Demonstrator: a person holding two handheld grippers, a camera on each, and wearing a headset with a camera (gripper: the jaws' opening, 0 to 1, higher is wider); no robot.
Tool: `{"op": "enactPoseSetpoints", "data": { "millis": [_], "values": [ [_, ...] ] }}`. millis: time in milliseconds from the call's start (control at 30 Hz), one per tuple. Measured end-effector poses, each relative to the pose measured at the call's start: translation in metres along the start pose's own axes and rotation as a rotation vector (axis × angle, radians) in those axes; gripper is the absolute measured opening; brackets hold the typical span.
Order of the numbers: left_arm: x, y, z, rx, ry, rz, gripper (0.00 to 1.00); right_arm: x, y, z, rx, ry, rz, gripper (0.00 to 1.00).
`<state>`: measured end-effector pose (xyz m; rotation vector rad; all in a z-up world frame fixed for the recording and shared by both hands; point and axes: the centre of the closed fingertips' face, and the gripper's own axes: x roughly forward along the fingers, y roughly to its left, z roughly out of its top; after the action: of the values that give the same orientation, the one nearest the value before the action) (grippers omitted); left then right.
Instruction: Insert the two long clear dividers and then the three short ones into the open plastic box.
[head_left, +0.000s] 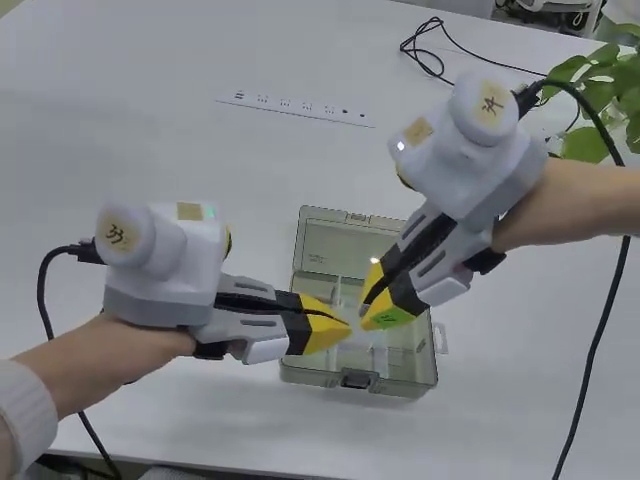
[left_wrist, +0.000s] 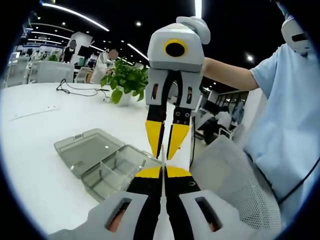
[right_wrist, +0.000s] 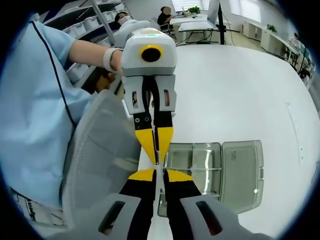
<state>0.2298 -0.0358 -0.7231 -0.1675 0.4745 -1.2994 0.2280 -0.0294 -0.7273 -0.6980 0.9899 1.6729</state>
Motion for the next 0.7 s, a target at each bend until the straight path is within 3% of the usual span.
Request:
{"op": "enactPoseSetpoints", "data": {
  "millis": [367,633,700],
  "values": [
    [0.0025,-0.0041,-0.0048,0.034,0.033,-0.02,0.0,0.0017,0.0048,-0.0037,0.024,0.036,0.021,0.02],
    [0.0044,-0.0006,-0.0024,0.037,0.034,0.008,0.0,-0.0007,0.0016,-0.0045,0.029,0.057,-0.001,0.02],
    [0.004,0.0029,-0.0032,0.061,0.039,0.03,0.04,-0.0024,-0.0014,-0.0069,0.025,0.068,-0.018,0.02]
  ]
}}
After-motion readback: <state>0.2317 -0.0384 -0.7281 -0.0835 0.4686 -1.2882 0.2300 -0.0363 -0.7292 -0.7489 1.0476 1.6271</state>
